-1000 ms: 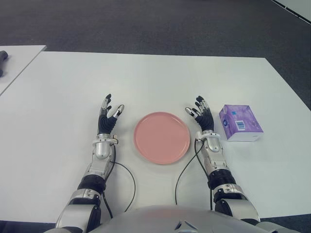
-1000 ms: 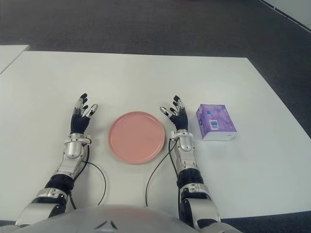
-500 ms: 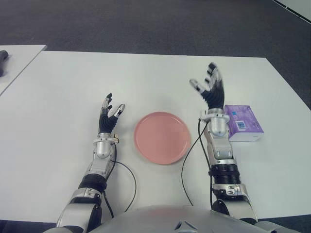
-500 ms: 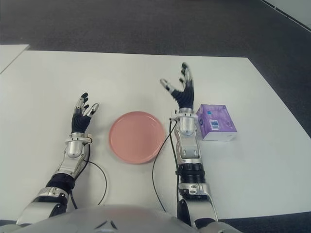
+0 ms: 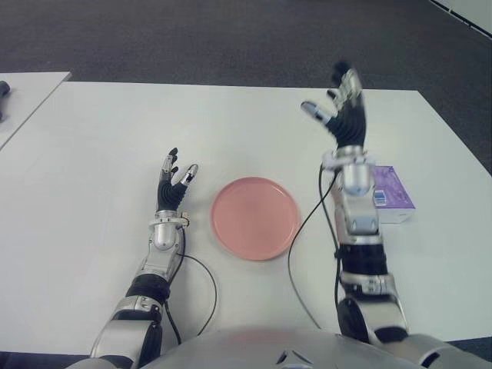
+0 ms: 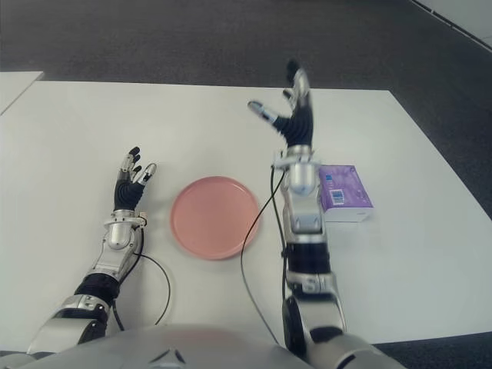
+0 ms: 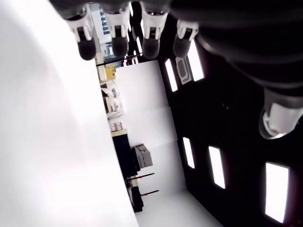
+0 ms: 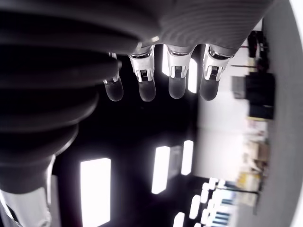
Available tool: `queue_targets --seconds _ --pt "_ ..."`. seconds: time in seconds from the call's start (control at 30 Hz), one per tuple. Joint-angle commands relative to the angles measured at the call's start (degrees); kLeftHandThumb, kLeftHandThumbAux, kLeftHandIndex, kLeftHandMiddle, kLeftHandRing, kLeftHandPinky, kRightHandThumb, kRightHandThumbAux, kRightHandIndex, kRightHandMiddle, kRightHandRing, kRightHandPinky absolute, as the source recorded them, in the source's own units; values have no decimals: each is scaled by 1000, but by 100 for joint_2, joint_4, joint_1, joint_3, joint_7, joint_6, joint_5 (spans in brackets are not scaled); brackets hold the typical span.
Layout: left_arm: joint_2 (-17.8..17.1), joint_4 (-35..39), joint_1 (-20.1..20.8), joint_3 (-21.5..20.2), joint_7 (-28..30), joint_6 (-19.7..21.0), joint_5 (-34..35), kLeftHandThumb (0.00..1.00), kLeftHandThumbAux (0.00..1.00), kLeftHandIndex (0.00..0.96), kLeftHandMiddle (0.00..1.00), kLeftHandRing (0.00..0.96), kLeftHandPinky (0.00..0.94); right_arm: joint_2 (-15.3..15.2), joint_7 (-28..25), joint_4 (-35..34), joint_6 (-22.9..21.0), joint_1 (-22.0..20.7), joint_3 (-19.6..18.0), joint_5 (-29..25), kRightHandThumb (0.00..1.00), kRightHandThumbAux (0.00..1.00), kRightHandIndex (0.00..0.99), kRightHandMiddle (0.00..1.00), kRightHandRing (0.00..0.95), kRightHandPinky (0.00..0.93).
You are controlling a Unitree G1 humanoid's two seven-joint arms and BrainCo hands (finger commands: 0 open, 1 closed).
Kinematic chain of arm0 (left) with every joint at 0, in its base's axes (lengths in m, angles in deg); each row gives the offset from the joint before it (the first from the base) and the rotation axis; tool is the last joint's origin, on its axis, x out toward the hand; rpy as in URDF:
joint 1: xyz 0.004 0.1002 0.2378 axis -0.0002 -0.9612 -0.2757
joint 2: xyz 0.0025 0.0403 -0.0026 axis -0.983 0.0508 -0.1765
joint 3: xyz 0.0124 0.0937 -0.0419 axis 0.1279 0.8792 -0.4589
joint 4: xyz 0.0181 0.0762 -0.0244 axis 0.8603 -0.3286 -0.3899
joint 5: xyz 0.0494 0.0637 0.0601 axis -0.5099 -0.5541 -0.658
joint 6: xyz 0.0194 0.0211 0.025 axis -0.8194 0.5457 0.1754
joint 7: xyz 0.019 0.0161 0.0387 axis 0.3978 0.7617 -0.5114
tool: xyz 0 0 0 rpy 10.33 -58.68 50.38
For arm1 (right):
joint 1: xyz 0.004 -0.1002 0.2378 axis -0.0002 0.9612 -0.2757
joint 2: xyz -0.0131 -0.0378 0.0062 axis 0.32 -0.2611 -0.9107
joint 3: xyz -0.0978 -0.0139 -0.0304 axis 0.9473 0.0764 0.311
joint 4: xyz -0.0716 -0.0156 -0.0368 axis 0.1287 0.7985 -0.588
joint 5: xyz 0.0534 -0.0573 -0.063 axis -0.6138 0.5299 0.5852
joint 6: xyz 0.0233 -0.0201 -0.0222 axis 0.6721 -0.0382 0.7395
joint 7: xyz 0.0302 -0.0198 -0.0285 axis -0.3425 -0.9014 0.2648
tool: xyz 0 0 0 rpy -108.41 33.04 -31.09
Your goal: Put the tissue paper into the plate.
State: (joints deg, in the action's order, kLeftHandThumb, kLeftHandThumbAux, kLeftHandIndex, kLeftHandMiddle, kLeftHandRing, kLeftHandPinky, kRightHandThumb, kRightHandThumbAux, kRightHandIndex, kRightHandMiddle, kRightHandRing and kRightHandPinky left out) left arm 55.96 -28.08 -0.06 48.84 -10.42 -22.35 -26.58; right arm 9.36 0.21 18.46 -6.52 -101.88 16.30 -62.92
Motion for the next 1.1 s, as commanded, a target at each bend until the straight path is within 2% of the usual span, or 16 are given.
queue_targets --seconds 0.03,0.1,0.13,0.23,0.37,0.47,0.63,0.77,0.93,1.1 --pt "36 -134 -18 13 -25 -74 -19 0 422 0 0 0 0 -160 -79 -56 -32 -216 -16 25 289 695 110 79 45 42" --pt "40 -119 -21 17 -34 -49 -33 0 423 0 0 0 0 -352 -105 -140 90 -282 -70 98 305 700 133 91 54 53" --pt "47 -93 -31 22 -49 -18 -50 0 423 0 0 0 0 -445 -74 -286 212 -166 -74 229 308 701 137 93 55 54" --pt "66 -35 -56 32 -74 46 -76 0 424 0 0 0 0 -603 41 -509 445 108 -53 570 297 695 116 82 45 36" --pt "87 25 -78 46 -85 107 -95 0 422 0 0 0 0 -832 137 -631 504 256 -51 1050 260 669 67 61 32 15" --pt "114 65 -95 70 -88 109 -119 0 419 0 0 0 0 -1087 199 -664 152 208 106 1763 206 616 24 36 12 5" --pt "141 121 -132 89 -69 123 -147 0 416 0 0 0 0 -1248 -76 -922 -663 233 205 2271 154 537 3 7 2 0" --pt "170 155 -161 98 -10 114 -133 0 419 0 0 0 0 -1405 -297 -1179 -1199 440 270 2631 137 493 0 1 0 9" --pt "200 156 -170 113 20 81 -123 0 423 0 0 0 0 -1683 -722 -1773 -1979 857 359 3441 135 459 0 0 0 59" --pt "220 200 -203 120 -44 123 -180 0 426 0 0 0 0 -1851 -1090 -2022 -2499 1041 448 4035 137 435 0 0 0 68"
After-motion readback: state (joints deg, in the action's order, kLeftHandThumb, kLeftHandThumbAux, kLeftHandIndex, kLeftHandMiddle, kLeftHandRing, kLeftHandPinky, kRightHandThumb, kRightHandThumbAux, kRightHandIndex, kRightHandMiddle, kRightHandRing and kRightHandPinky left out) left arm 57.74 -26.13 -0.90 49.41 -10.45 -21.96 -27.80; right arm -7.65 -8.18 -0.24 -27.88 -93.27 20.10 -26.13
